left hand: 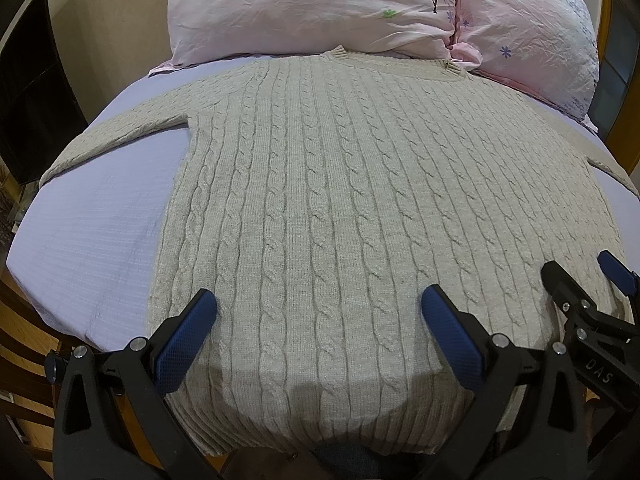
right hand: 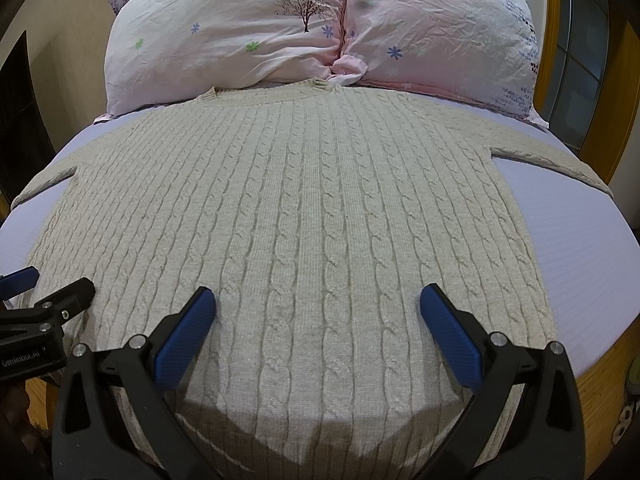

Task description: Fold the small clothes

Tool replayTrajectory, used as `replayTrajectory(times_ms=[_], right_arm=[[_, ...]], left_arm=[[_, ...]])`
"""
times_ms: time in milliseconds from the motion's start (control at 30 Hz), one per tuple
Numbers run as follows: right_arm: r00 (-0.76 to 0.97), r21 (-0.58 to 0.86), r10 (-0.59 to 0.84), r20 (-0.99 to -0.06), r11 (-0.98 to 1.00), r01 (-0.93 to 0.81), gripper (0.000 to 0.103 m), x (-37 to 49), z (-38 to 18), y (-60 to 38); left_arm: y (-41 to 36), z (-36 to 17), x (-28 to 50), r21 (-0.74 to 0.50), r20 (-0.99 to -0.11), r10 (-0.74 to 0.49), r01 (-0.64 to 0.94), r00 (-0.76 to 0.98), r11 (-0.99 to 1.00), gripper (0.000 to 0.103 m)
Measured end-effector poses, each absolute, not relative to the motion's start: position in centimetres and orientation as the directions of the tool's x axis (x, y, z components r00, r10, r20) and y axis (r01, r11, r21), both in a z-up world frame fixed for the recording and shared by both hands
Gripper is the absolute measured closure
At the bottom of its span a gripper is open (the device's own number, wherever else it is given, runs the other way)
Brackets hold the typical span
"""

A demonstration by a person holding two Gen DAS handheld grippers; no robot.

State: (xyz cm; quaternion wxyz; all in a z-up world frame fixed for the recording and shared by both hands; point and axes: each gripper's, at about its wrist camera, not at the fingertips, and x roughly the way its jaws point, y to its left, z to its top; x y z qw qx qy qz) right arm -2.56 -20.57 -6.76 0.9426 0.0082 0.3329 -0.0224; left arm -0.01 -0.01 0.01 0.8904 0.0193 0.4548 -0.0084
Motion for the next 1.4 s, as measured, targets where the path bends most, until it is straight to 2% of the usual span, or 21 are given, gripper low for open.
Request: replayTrajectory(times_ms=[267,400,467,500,567,600,667,700,733,833,900,1067,1167,1200,1233,1333,1400], right_arm=[[0.802,-0.004,-0.011,-0.597,1.0,0.011,0.002,-2.8,-6.8,-20.6],[0.822,0.001,0.072,-0.565,0.996,-0.087,0.002,-3.3,-6.8,-21.4],[0.819,0.074,0.158,-0.552,0.987,-0.141,0.002,-3.2,-5.4,-23.7],[0.835,0.098,0.158,-0.527,0.987,-0.125,0.002,-3.2,-4.4,-25.3],[0.882,0.128,0.054,-0.469,0.992,0.007,0.002,-2.6,-1.5,-30.7],[0.885,0.166,-0.026,-0.464,0.979,0.116,0.002,-1.5,-0.1,-34.8],[0.864,0.251,-0.091,-0.495,0.937,0.243,0.002,0.5,1.0,-40.9],[0.852,0.287,-0.107,-0.512,0.914,0.287,0.006,1.5,1.1,-43.3],[0.83,0.341,-0.126,-0.543,0.87,0.356,0.018,3.0,1.1,-47.1],[0.761,0.453,-0.143,-0.633,0.729,0.514,0.042,6.6,-0.1,-55.7],[0.73,0.501,-0.158,-0.665,0.631,0.592,0.045,8.0,-0.8,-60.2],[0.683,0.535,-0.195,-0.704,0.487,0.691,0.053,9.8,-2.4,-65.8],[0.692,0.561,-0.213,-0.69,0.446,0.697,0.065,10.3,-3.3,-67.2],[0.691,0.562,-0.224,-0.687,0.439,0.702,0.078,10.6,-3.3,-67.4],[0.687,0.562,-0.23,-0.689,0.43,0.707,0.095,11.0,-3.5,-67.7],[0.709,0.575,-0.239,-0.663,0.443,0.688,0.096,11.7,-2.9,-67.6],[0.757,0.528,-0.297,-0.582,0.57,0.629,0.097,11.7,0.6,-64.3]], left_arm=[[0.0,0.1,0.0,0.028,-0.806,-0.001,0.039,0.592,0.999,0.001],[0.3,-0.1,-0.6,0.031,-0.796,-0.008,0.055,0.605,0.998,0.001],[0.4,0.1,-0.5,0.033,-0.793,-0.019,0.074,0.609,0.997,0.001],[0.4,0.2,-0.5,0.032,-0.792,-0.026,0.084,0.61,0.996,0.001],[0.6,0.8,-0.3,0.019,-0.776,-0.051,0.104,0.628,0.994,0.001],[0.7,1.2,-0.1,0.007,-0.763,-0.07,0.116,0.643,0.993,0.001],[1.0,2.2,0.4,-0.02,-0.735,-0.106,0.134,0.67,0.991,0.001],[1.2,2.5,0.7,-0.03,-0.727,-0.116,0.137,0.677,0.99,0.001],[1.3,2.9,1.2,-0.044,-0.719,-0.128,0.14,0.683,0.989,0.001],[1.8,3.5,2.9,-0.073,-0.709,-0.149,0.138,0.689,0.988,0.001],[2.2,3.9,3.8,-0.085,-0.7,-0.149,0.125,0.698,0.988,0.001],[5.0,4.9,5.3,-0.184,-0.608,-0.214,0.126,0.765,0.975,0.001],[6.6,5.2,6.2,-0.184,-0.6,-0.183,0.088,0.779,0.979,0.001],[7.0,5.1,6.5,-0.18,-0.601,-0.168,0.072,0.782,0.981,0.001],[7.8,5.1,6.7,-0.177,-0.6,-0.15,0.052,0.786,0.983,0.001],[10.5,5.1,7.0,-0.189,-0.596,-0.099,-0.019,0.797,0.982,0.001],[12.9,5.3,7.0,-0.213,-0.586,-0.067,-0.073,0.808,0.974,0.001]])
